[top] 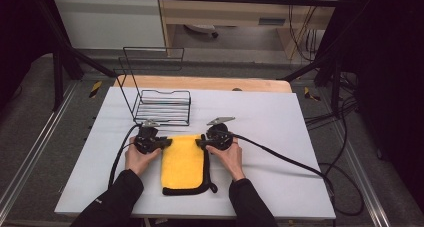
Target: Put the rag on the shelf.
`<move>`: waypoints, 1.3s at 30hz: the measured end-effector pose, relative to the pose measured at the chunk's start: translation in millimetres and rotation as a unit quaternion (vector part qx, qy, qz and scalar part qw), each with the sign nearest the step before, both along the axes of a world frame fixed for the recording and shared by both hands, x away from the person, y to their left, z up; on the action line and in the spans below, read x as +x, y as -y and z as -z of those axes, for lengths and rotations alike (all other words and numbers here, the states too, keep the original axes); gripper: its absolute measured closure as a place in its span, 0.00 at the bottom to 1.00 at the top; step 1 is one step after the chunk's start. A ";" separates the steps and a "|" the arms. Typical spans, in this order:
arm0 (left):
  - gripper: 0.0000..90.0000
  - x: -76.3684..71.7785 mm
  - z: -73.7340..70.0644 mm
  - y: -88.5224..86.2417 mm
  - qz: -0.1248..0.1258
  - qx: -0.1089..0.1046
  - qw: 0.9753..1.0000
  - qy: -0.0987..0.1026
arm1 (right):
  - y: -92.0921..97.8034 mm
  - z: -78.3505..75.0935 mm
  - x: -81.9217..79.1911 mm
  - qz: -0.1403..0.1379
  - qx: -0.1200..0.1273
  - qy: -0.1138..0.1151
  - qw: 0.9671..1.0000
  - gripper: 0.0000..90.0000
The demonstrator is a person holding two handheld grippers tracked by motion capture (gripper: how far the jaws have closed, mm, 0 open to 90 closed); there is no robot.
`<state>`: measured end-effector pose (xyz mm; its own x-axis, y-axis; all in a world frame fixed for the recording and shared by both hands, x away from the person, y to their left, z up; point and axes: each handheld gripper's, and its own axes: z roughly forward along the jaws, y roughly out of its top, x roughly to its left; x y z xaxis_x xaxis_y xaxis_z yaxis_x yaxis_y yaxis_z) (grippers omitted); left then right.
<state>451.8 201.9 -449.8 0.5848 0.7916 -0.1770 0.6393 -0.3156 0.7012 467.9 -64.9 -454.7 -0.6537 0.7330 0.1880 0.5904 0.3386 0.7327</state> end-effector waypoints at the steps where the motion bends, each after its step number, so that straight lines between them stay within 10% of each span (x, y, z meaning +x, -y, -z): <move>1: 0.85 -0.1 0.3 -0.1 0.001 0.001 1.000 0.002 | -0.2 0.1 -0.5 0.000 0.002 -0.001 1.000 0.51; 20: 0.90 1.9 -0.4 -4.0 0.005 -0.015 1.000 -0.010 | -2.0 -0.8 -3.4 0.008 0.034 -0.056 0.998 0.85; 39: 0.92 -12.6 -24.3 -9.6 0.013 -0.030 0.999 0.033 | 1.4 -20.1 -17.6 0.004 0.057 -0.010 0.998 0.86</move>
<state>439.3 211.5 -425.5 0.6174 0.7647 -0.1843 0.5836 -0.2882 0.7592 450.4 -66.3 -434.6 -0.6437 0.7105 0.2843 0.6079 0.2490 0.7540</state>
